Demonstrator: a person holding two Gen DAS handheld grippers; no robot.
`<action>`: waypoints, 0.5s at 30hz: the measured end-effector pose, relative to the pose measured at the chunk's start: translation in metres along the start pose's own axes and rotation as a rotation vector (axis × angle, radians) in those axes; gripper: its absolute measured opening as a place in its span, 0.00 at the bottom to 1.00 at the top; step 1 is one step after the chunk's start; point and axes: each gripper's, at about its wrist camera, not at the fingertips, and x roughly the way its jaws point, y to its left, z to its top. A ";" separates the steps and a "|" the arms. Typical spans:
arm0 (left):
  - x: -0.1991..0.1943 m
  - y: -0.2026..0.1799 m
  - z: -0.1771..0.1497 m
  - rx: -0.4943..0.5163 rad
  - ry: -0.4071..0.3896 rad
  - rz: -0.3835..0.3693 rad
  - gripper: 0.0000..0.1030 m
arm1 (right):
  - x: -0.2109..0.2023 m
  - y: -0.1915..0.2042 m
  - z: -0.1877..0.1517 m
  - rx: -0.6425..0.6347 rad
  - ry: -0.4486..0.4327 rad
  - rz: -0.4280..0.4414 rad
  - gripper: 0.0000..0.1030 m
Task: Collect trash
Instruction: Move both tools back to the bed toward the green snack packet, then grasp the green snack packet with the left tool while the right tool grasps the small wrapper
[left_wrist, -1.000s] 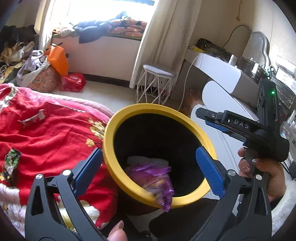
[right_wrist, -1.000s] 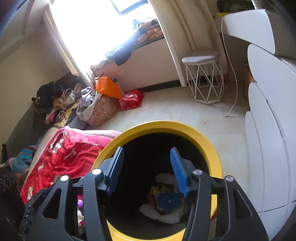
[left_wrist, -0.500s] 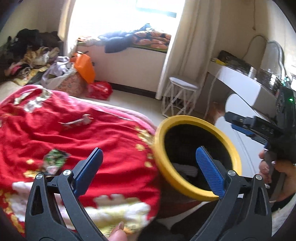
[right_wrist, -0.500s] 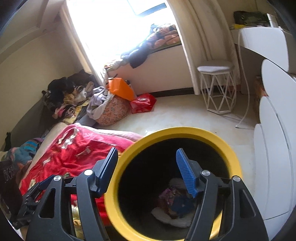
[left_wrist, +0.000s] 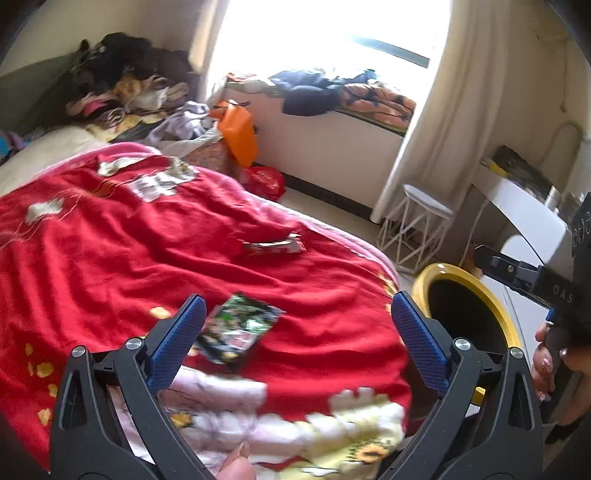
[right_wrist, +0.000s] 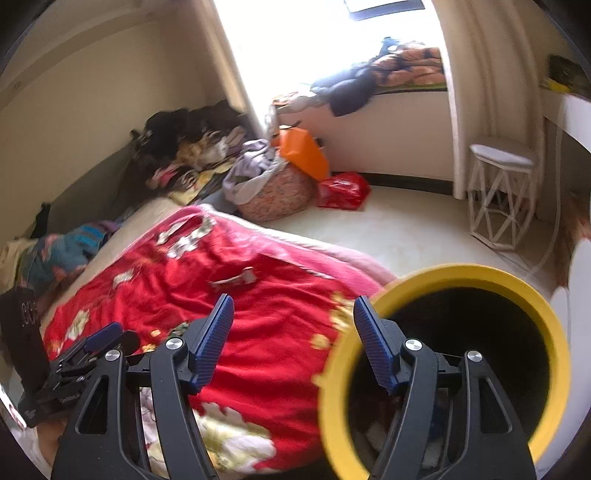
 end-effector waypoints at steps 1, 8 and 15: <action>0.001 0.006 0.000 -0.011 0.000 0.007 0.90 | 0.006 0.008 0.002 -0.016 0.004 0.006 0.63; 0.009 0.043 -0.004 -0.069 0.037 0.031 0.90 | 0.067 0.047 0.012 -0.068 0.054 0.064 0.63; 0.029 0.073 -0.012 -0.170 0.092 -0.001 0.70 | 0.138 0.054 0.019 0.049 0.146 0.083 0.63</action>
